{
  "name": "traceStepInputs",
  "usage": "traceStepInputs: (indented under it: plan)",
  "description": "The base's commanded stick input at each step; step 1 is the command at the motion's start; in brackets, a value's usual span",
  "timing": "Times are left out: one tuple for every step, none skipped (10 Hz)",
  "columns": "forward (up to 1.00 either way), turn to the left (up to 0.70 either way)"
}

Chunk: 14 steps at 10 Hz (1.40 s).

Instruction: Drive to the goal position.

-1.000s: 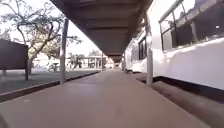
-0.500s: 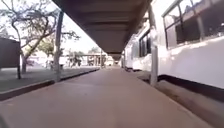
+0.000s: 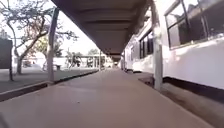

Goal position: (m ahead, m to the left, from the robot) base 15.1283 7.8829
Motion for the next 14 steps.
traceStepInputs:
  plan:
    - [0.7,0.0]
    - [0.7,0.0]
    - [0.7,0.0]
    - [0.7,0.0]
    - [0.7,0.0]
    - [0.7,0.0]
    - [0.7,0.0]
    - [0.7,0.0]
    - [0.7,0.0]
    - [0.7,0.0]
    - [0.7,0.0]
    - [0.7,0.0]
    - [0.7,0.0]
    - [0.7,0.0]
